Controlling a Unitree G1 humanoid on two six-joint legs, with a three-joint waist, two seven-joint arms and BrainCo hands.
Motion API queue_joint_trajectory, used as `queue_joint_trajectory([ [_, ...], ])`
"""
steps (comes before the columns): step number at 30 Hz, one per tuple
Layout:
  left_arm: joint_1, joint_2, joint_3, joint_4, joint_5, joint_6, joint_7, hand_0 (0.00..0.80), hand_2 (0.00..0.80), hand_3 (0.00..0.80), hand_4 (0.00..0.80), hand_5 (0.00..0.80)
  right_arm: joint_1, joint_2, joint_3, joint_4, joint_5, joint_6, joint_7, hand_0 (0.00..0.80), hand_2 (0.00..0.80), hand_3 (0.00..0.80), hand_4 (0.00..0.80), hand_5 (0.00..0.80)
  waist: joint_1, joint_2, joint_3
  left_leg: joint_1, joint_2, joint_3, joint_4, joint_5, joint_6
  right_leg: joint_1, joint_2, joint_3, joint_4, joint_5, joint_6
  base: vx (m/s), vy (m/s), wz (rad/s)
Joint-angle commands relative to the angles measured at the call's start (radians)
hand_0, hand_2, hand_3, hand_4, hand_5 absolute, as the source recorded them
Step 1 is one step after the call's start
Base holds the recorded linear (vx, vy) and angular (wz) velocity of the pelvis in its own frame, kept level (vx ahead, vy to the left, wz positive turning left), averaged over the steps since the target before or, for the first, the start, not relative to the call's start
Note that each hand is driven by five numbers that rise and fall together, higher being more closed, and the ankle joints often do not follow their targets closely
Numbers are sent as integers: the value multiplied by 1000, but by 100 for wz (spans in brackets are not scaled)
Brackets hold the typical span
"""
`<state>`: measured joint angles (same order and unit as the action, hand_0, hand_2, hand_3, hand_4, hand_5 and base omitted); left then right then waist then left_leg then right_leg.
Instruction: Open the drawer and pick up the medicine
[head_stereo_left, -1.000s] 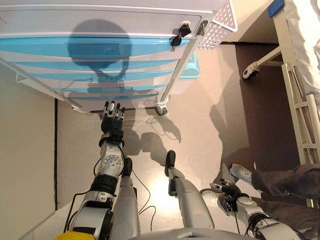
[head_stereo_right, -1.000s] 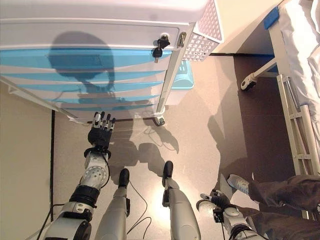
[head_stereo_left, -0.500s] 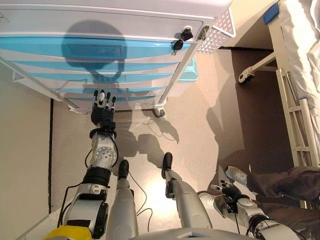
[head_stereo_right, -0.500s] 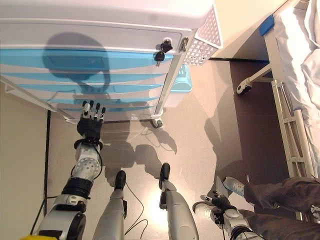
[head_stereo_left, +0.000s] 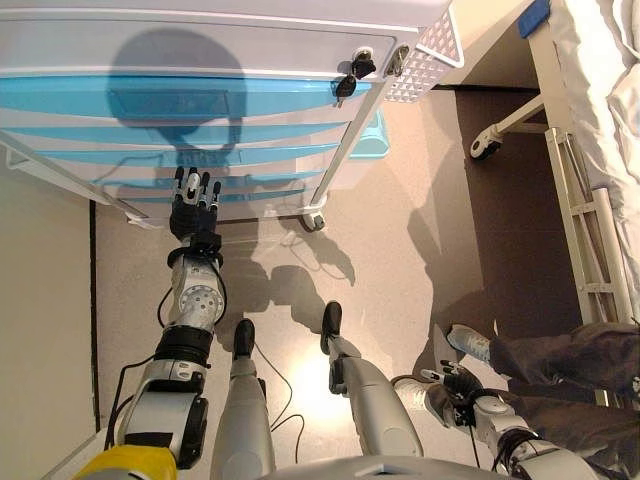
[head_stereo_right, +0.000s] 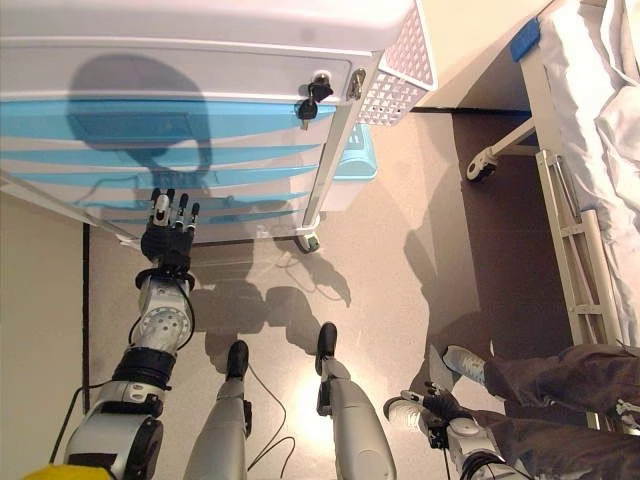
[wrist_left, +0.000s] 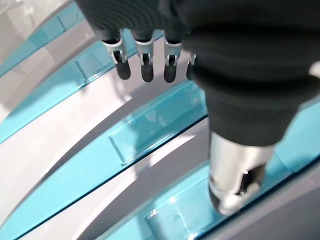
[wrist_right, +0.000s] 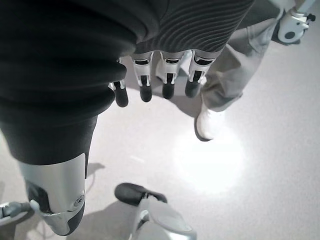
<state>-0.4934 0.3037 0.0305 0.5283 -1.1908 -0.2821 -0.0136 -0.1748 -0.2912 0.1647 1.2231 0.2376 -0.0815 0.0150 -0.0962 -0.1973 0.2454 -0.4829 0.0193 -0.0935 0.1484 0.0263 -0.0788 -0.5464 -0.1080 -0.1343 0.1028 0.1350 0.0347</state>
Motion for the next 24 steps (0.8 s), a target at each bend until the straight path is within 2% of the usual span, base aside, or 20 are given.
queue_joint_trajectory([
  [1,-80,47,39,-53,63,-42,-17,0,0,0,0,0,22,-60,26,2,2,10,-1,0,0,0,0,0,-3,8,-16,-58,-44,-5,29,-17,67,20,22,6,71,-54,61,0,0,0],
  [24,-155,109,27,-24,86,-44,-11,0,0,0,0,0,15,-81,31,10,-5,14,8,0,0,0,0,0,-17,11,-28,-76,-44,2,45,-25,66,12,25,17,68,-50,61,0,0,0],
])
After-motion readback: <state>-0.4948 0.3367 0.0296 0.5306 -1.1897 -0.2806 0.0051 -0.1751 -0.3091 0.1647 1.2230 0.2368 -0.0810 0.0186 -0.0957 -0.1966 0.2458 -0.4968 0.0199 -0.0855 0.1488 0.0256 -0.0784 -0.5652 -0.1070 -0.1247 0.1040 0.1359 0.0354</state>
